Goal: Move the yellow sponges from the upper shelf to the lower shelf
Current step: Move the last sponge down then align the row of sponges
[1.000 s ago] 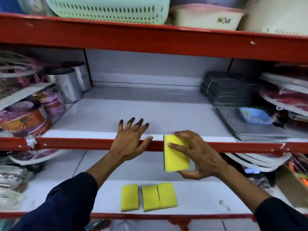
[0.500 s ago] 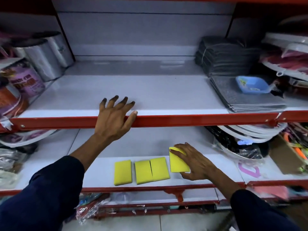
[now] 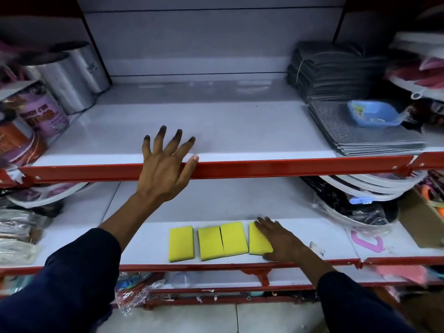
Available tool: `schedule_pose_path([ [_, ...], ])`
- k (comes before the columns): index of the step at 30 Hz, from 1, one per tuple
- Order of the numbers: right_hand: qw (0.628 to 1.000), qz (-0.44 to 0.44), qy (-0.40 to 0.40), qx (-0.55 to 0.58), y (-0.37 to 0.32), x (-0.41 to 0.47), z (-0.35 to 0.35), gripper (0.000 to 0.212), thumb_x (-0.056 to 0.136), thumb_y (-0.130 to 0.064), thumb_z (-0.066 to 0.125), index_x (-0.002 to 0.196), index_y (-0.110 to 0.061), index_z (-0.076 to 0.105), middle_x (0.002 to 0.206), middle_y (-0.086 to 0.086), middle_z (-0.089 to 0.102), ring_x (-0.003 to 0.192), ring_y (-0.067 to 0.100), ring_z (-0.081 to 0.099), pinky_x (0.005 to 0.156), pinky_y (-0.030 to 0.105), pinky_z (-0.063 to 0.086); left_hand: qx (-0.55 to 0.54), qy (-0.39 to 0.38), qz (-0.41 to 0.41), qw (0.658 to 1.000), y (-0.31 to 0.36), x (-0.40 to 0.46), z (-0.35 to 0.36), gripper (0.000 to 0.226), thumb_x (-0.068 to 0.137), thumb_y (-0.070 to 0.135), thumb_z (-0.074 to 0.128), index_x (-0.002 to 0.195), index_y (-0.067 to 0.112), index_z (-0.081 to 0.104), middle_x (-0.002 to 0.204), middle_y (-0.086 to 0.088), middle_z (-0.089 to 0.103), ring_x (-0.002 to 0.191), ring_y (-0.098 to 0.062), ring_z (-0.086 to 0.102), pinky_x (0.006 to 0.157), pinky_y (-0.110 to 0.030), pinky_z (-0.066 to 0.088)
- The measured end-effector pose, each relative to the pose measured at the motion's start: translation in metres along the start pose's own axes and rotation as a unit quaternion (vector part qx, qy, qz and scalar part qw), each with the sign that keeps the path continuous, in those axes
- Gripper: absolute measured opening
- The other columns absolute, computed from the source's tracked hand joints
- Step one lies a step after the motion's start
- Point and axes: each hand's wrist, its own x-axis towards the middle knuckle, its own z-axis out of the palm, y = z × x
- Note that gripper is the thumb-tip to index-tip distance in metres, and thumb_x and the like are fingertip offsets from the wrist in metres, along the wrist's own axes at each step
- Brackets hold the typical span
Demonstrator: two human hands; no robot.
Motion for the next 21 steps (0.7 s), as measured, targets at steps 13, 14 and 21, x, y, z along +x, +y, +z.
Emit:
schedule_pose_path([
  [13, 0.980, 0.117, 0.136, 0.082, -0.024, -0.001, 0.021, 0.077, 0.098, -0.055, 0.004, 0.146, -0.004, 0.034, 0.156, 0.017, 0.033, 0.143, 0.036, 0.034, 0.114, 0.047, 0.035, -0.112, -0.090, 0.156, 0.977, 0.081, -0.115, 0.107, 0.064, 0.098, 0.048, 0.042, 0.154, 0.019, 0.029, 0.166, -0.012, 0.017, 0.155, -0.033, 0.009, 0.122, -0.060, 0.019],
  [14, 0.976, 0.139, 0.146, 0.086, -0.032, 0.000, 0.018, 0.062, 0.102, -0.046, 0.019, 0.146, -0.004, 0.035, 0.155, 0.016, 0.034, 0.144, 0.034, 0.034, 0.115, 0.045, 0.036, -0.126, -0.129, 0.134, 0.974, 0.085, -0.119, 0.120, 0.063, 0.099, 0.048, 0.039, 0.154, 0.019, 0.028, 0.167, -0.010, 0.016, 0.156, -0.031, 0.010, 0.123, -0.057, 0.021],
  [21, 0.973, 0.158, 0.118, 0.117, -0.041, 0.016, 0.030, 0.048, 0.103, -0.022, 0.039, 0.149, -0.014, 0.031, 0.161, 0.004, 0.024, 0.150, 0.018, 0.020, 0.115, 0.038, 0.036, -0.154, -0.294, 0.023, 0.943, 0.107, -0.122, 0.189, 0.060, 0.099, 0.042, 0.028, 0.145, 0.008, 0.045, 0.160, -0.019, 0.033, 0.149, -0.039, 0.031, 0.121, -0.056, 0.026],
])
